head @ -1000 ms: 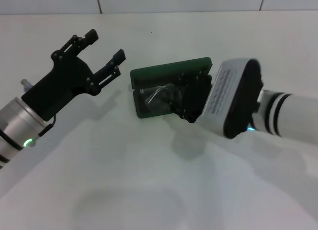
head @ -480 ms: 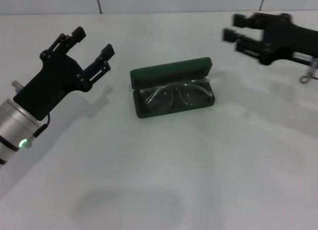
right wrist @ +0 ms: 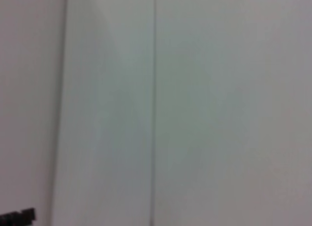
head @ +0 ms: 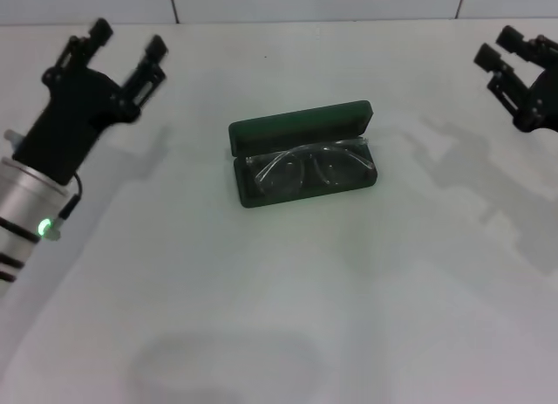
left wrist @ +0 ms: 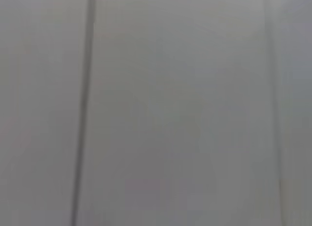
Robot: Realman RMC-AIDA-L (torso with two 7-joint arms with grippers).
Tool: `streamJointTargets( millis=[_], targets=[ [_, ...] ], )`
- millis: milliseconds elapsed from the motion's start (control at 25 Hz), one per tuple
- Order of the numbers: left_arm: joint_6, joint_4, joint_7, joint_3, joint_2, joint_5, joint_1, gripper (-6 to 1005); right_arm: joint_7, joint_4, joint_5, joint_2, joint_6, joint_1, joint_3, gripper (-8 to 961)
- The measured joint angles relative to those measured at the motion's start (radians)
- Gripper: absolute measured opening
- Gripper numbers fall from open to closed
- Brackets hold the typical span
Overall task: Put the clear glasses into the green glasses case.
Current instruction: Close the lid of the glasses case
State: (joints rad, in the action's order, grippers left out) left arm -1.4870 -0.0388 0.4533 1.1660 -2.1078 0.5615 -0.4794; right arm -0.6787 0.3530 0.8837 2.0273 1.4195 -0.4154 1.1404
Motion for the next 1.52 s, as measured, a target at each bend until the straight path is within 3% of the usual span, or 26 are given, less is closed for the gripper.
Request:
streamJointTargets(
  millis=[120,320,480,600,720,840,920,1040,1320,1520],
  targets=[
    [0.003,0.06,0.022,-0.003,0.0,-0.11,-0.037,766,0.087,-0.043,-0.076,0.001,0.0,-0.008,0.001,336],
    [0.031,0.056,0.164,0.031,0.003,-0.082,-0.095,761,0.151,-0.122,-0.241,-0.003,-0.002,-0.021,0.0,369],
    [0.271,-0.09,0.418,0.12,0.018,0.092,-0.166,758,0.151,-0.116,-0.256,-0.013,0.023,0.0,-0.012,394],
    [0.494,-0.198,0.553,0.182,0.017,0.218,-0.218,757,0.15,-0.113,-0.274,-0.01,0.018,0.007,-0.047,414],
    [0.631,-0.234,0.677,0.275,0.015,0.303,-0.292,757,0.151,-0.114,-0.269,-0.011,0.009,0.008,-0.047,433],
    [0.683,-0.238,0.772,0.363,0.017,0.349,-0.338,757,0.157,-0.115,-0.266,-0.011,0.007,0.008,-0.042,579],
    [0.706,-0.252,0.807,0.41,0.014,0.368,-0.347,757,0.158,-0.116,-0.265,-0.011,0.006,0.009,-0.04,677],
    [0.739,-0.28,0.839,0.462,0.012,0.375,-0.338,757,0.159,-0.118,-0.263,-0.012,0.006,0.009,-0.04,723],
    [0.743,-0.288,0.865,0.502,0.016,0.377,-0.322,757,0.181,-0.118,-0.262,-0.014,0.005,0.009,-0.04,723],
    [0.732,-0.363,0.868,0.46,0.018,0.366,-0.252,757,0.187,-0.116,-0.251,-0.014,0.004,0.008,-0.039,723]
  ],
)
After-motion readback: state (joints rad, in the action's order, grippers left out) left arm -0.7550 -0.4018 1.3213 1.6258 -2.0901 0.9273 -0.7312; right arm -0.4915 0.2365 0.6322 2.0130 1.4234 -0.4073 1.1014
